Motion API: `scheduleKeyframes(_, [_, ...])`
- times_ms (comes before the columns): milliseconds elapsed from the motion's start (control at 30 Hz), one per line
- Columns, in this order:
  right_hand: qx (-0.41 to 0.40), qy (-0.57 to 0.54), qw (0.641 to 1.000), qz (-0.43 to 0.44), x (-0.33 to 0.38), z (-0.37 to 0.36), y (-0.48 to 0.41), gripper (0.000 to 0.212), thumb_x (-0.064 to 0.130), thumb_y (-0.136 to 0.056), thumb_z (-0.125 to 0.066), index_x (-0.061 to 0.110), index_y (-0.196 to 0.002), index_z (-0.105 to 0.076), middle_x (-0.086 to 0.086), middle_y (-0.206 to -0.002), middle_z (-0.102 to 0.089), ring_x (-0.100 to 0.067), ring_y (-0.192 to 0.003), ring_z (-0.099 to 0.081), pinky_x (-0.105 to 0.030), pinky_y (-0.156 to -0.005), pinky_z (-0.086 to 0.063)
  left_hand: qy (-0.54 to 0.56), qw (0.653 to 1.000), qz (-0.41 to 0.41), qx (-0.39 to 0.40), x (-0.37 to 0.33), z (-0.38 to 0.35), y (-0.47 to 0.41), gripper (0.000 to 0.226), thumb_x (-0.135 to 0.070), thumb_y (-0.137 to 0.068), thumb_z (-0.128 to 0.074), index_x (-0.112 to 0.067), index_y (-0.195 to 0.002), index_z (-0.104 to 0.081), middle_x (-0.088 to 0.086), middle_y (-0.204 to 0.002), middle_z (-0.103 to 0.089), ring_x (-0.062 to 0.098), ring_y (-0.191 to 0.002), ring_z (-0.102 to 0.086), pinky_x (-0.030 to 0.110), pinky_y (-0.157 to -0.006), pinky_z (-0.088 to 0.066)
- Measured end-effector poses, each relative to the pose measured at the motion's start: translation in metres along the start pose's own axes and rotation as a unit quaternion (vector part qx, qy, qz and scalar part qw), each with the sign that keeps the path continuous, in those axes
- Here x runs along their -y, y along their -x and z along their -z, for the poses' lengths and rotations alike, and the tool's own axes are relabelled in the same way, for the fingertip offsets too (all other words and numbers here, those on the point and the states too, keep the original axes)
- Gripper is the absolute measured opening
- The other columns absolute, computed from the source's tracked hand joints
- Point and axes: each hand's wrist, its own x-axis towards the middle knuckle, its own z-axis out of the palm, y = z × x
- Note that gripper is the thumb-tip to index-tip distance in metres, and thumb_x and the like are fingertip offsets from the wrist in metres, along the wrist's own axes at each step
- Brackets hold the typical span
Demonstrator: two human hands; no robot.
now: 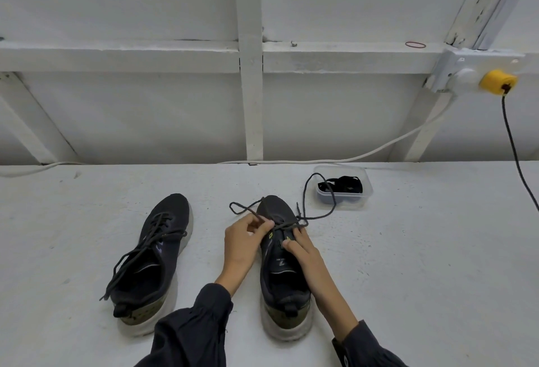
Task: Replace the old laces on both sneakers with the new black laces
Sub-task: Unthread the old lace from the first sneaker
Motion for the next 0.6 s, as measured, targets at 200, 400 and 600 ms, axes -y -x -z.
scheduleKeyframes(200, [0.004,0.014,1.000,0.008,-0.003,-0.003,0.000,0.073,0.054,-0.076,-0.062,0.028,-0.142,-0.048,0.009,-0.154,-0.037,-0.016,-0.141,-0.038,-0.042,-0.115,-0.033,0.070,0.986,-0.036,-0.144,-0.024,0.014,-0.015,0.011,-0.022,-0.087,-0.071,-0.024,-0.079,-0.065,-0.012,-0.075,-0.066,0.004,-0.063,-0.054,0.031,-0.064,-0.050])
scheduleKeyframes(400, [0.007,0.003,1.000,-0.008,0.002,0.000,0.001,0.033,0.017,-0.097,-0.054,0.046,-0.112,-0.050,0.035,-0.121,-0.042,0.030,-0.094,-0.046,0.004,-0.073,-0.036,0.036,0.999,0.023,-0.010,-0.006,0.002,-0.002,0.021,-0.033,-0.077,-0.080,-0.014,-0.078,-0.070,-0.004,-0.075,-0.069,0.006,-0.068,-0.057,0.014,-0.065,-0.047])
scheduleKeyframes(600, [0.007,-0.016,1.000,0.001,-0.003,0.001,-0.001,0.050,0.023,-0.095,-0.058,0.031,-0.142,-0.044,0.032,-0.139,-0.031,0.018,-0.118,-0.039,-0.007,-0.093,-0.030,0.019,0.996,-0.020,-0.088,-0.013,0.008,-0.010,0.016,-0.022,-0.083,-0.075,-0.018,-0.071,-0.065,-0.007,-0.069,-0.065,-0.001,-0.064,-0.056,0.010,-0.062,-0.043])
